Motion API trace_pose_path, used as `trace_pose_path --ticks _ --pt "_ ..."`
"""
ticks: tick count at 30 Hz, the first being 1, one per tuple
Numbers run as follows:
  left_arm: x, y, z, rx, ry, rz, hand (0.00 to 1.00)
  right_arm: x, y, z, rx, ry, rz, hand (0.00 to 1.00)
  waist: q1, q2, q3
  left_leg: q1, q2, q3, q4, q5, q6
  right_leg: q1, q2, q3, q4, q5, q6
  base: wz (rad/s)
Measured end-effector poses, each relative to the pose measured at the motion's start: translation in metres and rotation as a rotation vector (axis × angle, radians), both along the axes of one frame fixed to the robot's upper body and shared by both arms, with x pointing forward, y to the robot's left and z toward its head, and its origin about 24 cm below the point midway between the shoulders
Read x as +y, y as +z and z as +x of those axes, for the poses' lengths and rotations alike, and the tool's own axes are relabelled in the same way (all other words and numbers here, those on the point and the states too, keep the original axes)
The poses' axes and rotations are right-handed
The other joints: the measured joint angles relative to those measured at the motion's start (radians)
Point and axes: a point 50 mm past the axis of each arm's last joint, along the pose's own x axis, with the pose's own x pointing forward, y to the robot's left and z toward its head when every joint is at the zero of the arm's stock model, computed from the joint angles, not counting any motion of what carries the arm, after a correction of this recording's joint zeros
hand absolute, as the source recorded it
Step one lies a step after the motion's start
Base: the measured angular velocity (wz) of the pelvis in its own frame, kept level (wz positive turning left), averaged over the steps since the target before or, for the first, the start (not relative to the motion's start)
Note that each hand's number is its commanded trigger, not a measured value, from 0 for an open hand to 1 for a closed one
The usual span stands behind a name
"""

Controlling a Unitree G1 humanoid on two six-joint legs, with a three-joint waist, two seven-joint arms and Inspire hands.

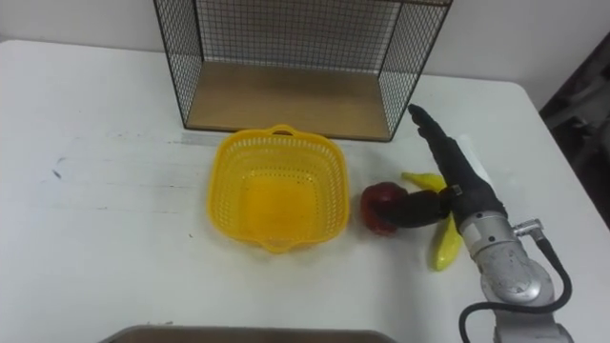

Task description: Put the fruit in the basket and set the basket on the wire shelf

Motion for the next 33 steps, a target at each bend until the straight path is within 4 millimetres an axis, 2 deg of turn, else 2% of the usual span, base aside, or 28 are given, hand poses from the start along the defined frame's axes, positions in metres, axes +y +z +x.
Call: trace_pose_path --ticks 8,18,25,33 --pt "0.003 0.002 0.011 -0.036 -0.013 0.006 0.0 0.01 -0.007 -0.001 0.06 0.079 -0.002 0.0 -0.001 -0.005 -0.0022 -0.008 0.0 -0.01 0.008 0.0 0.0 0.0 -0.001 -0.006 0.0 0.001 -0.001 0.02" --pt "0.005 0.003 0.012 -0.036 -0.015 0.012 0.0 0.009 -0.013 -0.003 0.097 0.089 -0.017 0.0 0.0 -0.005 -0.0017 -0.011 0.0 -0.011 0.01 0.0 0.0 0.0 -0.001 -0.008 -0.001 0.002 -0.001 0.01" --pt "0.007 0.002 0.011 -0.015 -0.029 0.014 0.0 0.004 -0.038 -0.008 0.202 0.061 -0.01 0.0 0.003 -0.01 0.0064 -0.011 0.0 -0.011 0.008 0.0 0.0 0.0 0.0 -0.009 -0.002 0.002 -0.001 0.0" --pt "0.007 0.001 0.007 0.003 -0.026 0.015 0.0 0.004 -0.047 -0.011 0.237 0.047 -0.009 0.0 0.003 -0.014 0.0043 -0.009 0.0 -0.012 0.009 0.0 0.0 0.002 -0.001 -0.009 -0.002 0.003 -0.001 0.0"
